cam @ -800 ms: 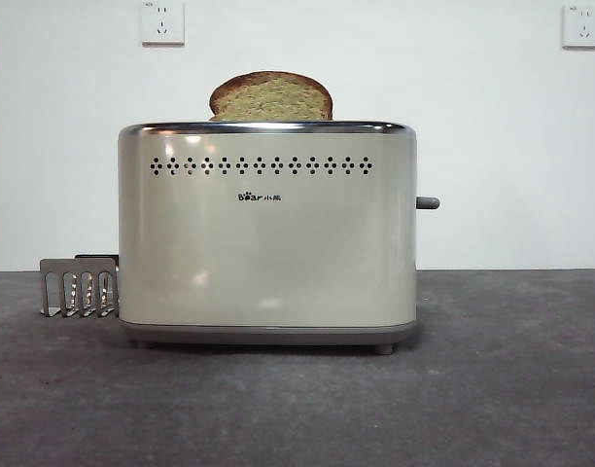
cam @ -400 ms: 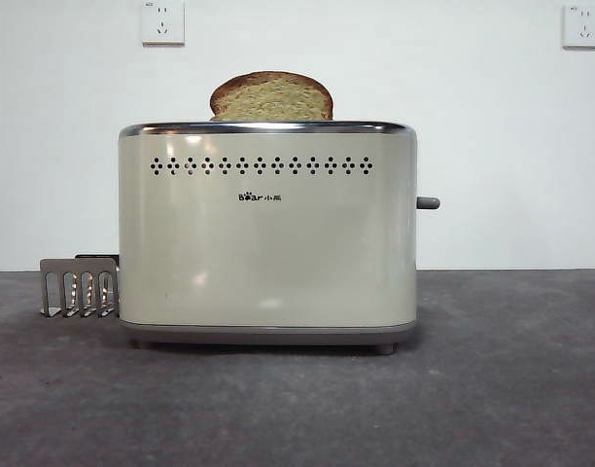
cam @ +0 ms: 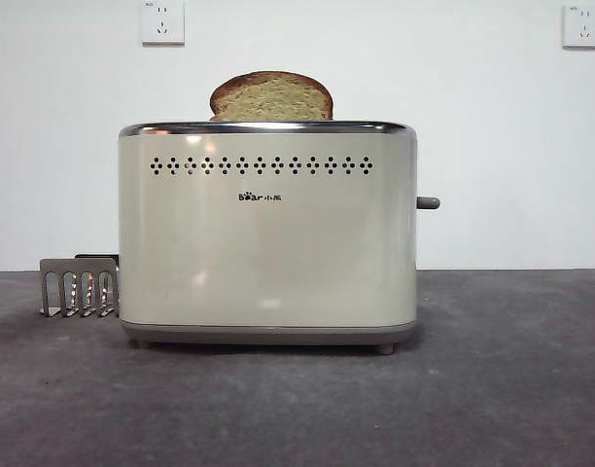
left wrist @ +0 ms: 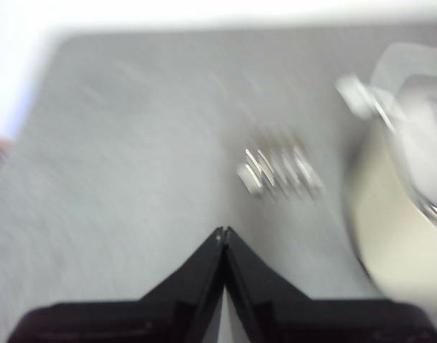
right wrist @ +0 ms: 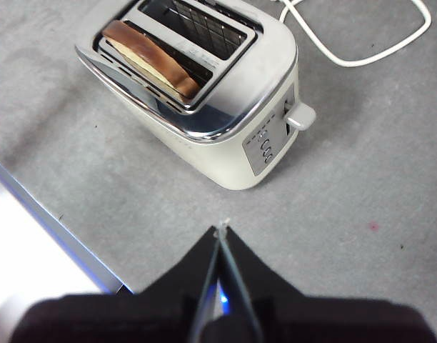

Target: Pick up a slice of bread from the rack,put the bread on the toaster,press the button

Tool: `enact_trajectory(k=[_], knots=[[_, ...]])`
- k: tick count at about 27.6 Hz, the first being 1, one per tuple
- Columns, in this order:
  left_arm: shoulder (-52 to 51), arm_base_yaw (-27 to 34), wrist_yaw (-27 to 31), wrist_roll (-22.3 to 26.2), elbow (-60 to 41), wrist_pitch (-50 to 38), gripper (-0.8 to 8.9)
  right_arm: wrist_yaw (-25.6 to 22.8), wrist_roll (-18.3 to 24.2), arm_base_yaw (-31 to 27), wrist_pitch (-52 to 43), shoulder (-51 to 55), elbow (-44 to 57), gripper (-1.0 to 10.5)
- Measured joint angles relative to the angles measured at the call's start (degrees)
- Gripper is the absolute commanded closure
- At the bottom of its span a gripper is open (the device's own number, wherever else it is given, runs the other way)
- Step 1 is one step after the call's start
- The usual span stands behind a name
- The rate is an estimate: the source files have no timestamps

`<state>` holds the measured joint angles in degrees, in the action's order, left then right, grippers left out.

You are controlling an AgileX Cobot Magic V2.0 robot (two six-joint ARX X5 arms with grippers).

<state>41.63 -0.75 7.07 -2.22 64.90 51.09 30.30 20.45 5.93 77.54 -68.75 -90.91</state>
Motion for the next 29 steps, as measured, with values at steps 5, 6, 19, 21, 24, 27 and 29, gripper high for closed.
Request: enact_trajectory(k=[5,6,19,21,24,27,29], knots=[[-12.9,4.1,3.5,3.2,-22.8,-25.7,8.18,-0.3,0.0,0.0,0.0,-2.2,0.0,9.5],[-15.1,4.1,3.5,3.9,-27.1,-30.6,8.18,-0.4,0.0,0.0,0.0,-2.6,0.0,9.5],[-36.2,-0.3,-11.2,5.1,-61.9,-43.9,8.17,-3.9,0.0,0.0,0.0,-5.6,0.0,9.5],[-38.4,-0.3,-12.8,4.5,-63.5,-44.2,8.17,-5.3,0.0,0.0,-1.6,-5.6,0.0,9.5],[-40.0,-0.3,-12.4,4.1,-63.9,-43.3,8.17,-7.4,0.0,0.0,-1.5,-5.6,0.0,9.5],[-41.3,-0.3,-8.9,3.7,-63.9,-42.7,8.17,-8.0,0.0,0.0,-1.5,-5.6,0.0,9.5],[-41.3,-0.3,-8.7,3.0,-63.9,-41.1,8.17,-8.0,0.0,0.0,-1.5,-5.6,0.0,9.5]])
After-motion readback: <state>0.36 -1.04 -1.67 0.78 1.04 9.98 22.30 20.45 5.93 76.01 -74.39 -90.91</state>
